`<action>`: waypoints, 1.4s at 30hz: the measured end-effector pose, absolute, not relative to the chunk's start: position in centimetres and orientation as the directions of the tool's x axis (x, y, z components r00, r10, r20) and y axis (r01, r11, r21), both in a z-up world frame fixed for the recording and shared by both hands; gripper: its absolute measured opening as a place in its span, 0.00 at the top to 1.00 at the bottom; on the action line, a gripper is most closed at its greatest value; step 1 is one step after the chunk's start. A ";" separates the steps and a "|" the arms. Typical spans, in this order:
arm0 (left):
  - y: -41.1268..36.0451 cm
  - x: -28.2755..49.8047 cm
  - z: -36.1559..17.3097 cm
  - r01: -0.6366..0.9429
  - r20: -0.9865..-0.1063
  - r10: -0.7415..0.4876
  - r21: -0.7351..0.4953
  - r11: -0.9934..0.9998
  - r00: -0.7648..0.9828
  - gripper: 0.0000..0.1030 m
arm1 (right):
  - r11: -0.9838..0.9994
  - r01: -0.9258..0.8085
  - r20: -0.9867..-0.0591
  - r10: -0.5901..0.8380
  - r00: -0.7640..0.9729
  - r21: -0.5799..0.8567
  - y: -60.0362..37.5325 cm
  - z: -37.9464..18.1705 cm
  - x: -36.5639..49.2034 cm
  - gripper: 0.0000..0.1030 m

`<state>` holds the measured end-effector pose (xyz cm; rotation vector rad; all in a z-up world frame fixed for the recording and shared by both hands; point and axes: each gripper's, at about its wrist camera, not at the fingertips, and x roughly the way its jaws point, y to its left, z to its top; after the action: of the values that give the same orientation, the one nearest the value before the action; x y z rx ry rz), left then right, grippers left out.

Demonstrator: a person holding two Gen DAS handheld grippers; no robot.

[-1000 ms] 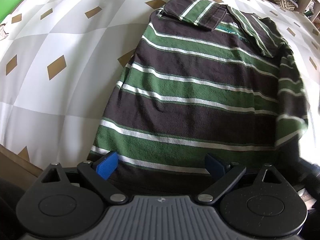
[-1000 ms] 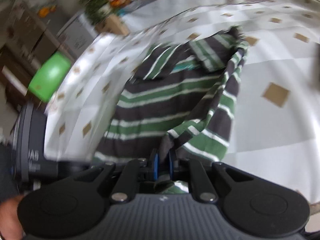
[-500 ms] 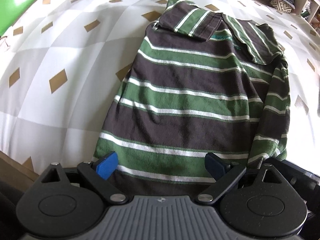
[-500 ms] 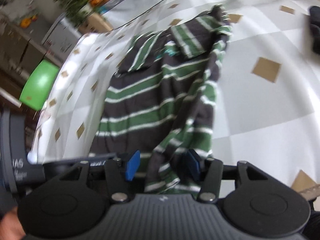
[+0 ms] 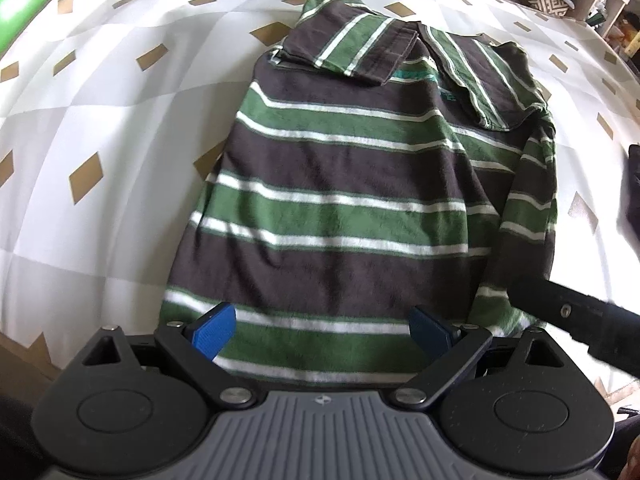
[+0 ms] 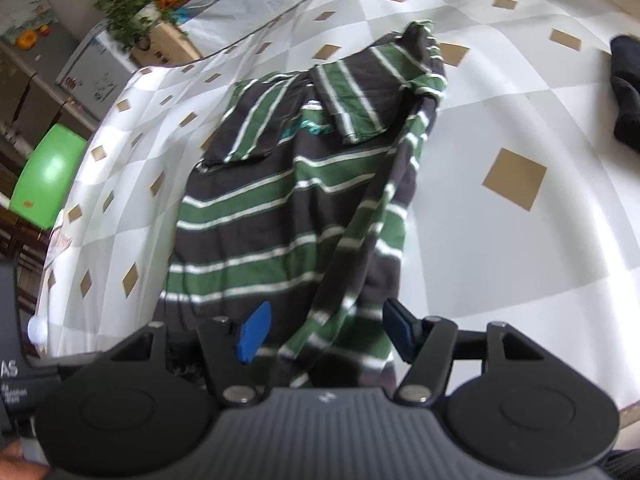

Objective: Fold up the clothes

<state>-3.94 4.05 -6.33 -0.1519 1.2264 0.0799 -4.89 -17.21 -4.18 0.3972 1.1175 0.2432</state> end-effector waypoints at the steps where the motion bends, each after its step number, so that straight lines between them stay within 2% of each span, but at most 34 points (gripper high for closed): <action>1: 4.0 -3.6 -6.3 -0.138 -0.942 -0.018 -0.068 0.988 0.334 0.09 | 0.898 0.027 -0.821 0.388 0.419 0.439 -17.5 -4.3 -4.5 0.40; 7: 4.0 -1.8 -5.8 -0.123 -0.947 -0.020 -0.062 0.990 0.321 0.09 | 0.869 0.120 -0.822 0.397 0.408 0.480 -19.0 -5.2 -2.3 0.40; 17: 3.6 1.0 -5.1 -0.047 -0.950 -0.022 -0.038 0.998 0.312 0.09 | 0.885 0.141 -0.839 0.355 0.413 0.444 -20.3 -4.8 2.0 0.39; 26: 3.9 3.9 -4.7 0.010 -0.954 -0.037 -0.035 0.999 0.298 0.09 | 0.855 0.223 -0.839 0.350 0.416 0.468 -22.2 -5.4 6.5 0.37; 42: 6.2 8.6 -5.1 0.006 -0.952 -0.063 -0.064 0.998 0.298 0.09 | 0.767 0.355 -0.819 0.367 0.441 0.535 -25.2 -8.8 12.0 0.37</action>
<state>8.64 6.16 -5.07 -0.0521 1.2671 -0.0457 11.98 -25.20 -8.80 0.7384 1.1432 0.0085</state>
